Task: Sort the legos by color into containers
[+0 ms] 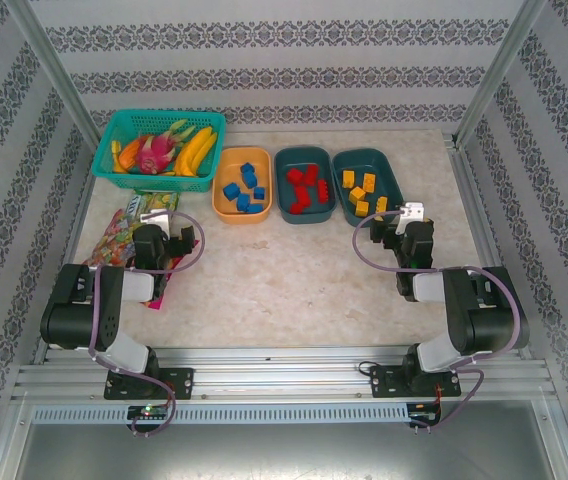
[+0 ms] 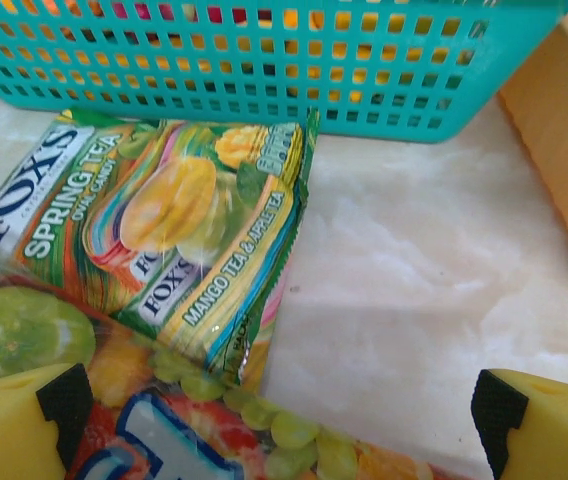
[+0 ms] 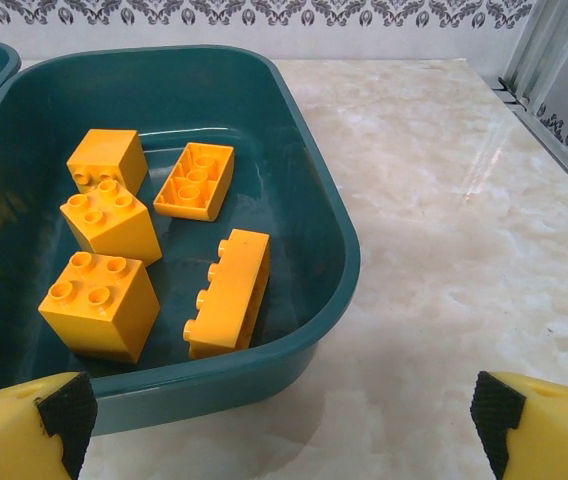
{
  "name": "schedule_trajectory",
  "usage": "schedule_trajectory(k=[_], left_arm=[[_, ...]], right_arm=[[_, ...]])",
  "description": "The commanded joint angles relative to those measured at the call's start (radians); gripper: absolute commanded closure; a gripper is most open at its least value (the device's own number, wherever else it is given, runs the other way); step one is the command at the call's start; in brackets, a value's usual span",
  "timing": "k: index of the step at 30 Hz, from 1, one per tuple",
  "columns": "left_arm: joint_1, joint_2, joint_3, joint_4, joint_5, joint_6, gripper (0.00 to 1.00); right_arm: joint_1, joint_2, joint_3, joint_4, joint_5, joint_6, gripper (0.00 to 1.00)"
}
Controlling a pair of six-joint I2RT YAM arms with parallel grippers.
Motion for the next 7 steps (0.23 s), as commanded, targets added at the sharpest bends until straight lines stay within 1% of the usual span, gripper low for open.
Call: schedule_trajectory(k=[1, 5, 7], left_arm=[[0.007, 0.006, -0.002, 0.079, -0.001, 0.011, 0.0], [-0.001, 0.009, 0.005, 0.065, -0.003, 0.026, 0.0], [-0.002, 0.008, 0.017, 0.041, 0.026, 0.038, 0.0]], right_arm=[[0.007, -0.002, 0.018, 0.014, -0.005, 0.001, 0.02], [0.002, -0.003, 0.019, 0.01, -0.015, 0.003, 0.02], [0.006, -0.007, 0.012, 0.018, -0.023, -0.006, 0.02]])
